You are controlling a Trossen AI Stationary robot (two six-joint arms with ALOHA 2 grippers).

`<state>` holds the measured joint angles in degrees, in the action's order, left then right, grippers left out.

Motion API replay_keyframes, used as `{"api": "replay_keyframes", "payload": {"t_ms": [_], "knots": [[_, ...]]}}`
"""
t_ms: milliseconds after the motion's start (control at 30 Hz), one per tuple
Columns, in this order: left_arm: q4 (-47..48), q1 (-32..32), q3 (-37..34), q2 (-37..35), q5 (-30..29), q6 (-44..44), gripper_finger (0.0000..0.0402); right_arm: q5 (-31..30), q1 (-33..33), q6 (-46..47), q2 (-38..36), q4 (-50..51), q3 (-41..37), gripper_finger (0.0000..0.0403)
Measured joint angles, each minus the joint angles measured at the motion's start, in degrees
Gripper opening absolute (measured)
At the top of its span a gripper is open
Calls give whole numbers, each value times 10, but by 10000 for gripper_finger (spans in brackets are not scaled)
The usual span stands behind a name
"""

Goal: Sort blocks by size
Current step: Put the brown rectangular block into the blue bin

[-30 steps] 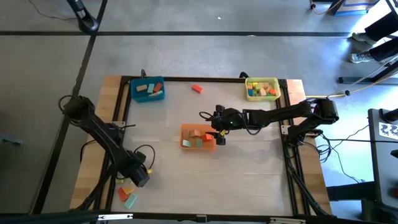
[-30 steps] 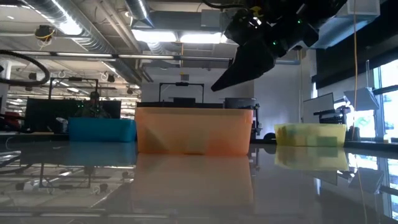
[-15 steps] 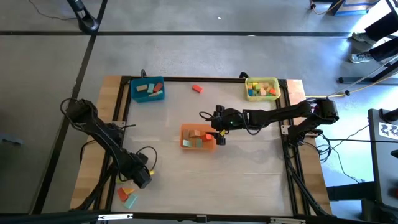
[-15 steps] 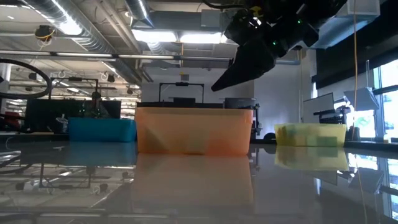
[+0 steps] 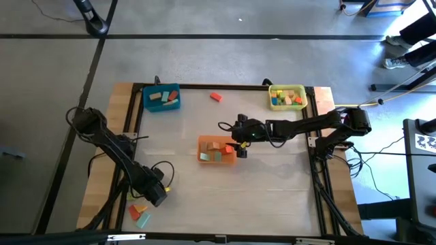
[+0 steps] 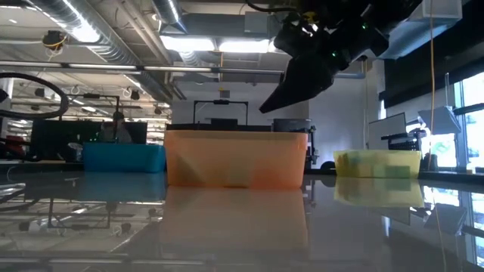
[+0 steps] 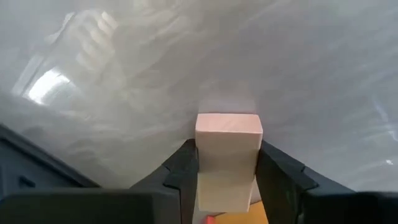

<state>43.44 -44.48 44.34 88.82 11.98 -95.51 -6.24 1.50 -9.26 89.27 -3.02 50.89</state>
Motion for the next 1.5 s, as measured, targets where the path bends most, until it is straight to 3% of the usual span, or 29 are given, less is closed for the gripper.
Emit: {"api": "replay_keyframes", "payload": {"t_ms": [233, 500, 733, 1200, 1500], "knots": [[-3, 44, 12, -71, -21, 45, 120, -51, 0, -8, -28, 55, 0, 278], [-4, 134, 19, -186, -152, 145, 123, -109, 0, -17, -46, 93, 1, 278], [-14, 214, 19, -244, -262, 275, 122, -127, 0, -16, -47, 110, 1, 278], [-73, 410, 19, -251, -363, 533, 126, -139, 0, -15, -47, 104, 1, 278], [-74, 570, 19, -251, -451, 648, 126, -143, 0, -12, -47, 100, 1, 278]]}}
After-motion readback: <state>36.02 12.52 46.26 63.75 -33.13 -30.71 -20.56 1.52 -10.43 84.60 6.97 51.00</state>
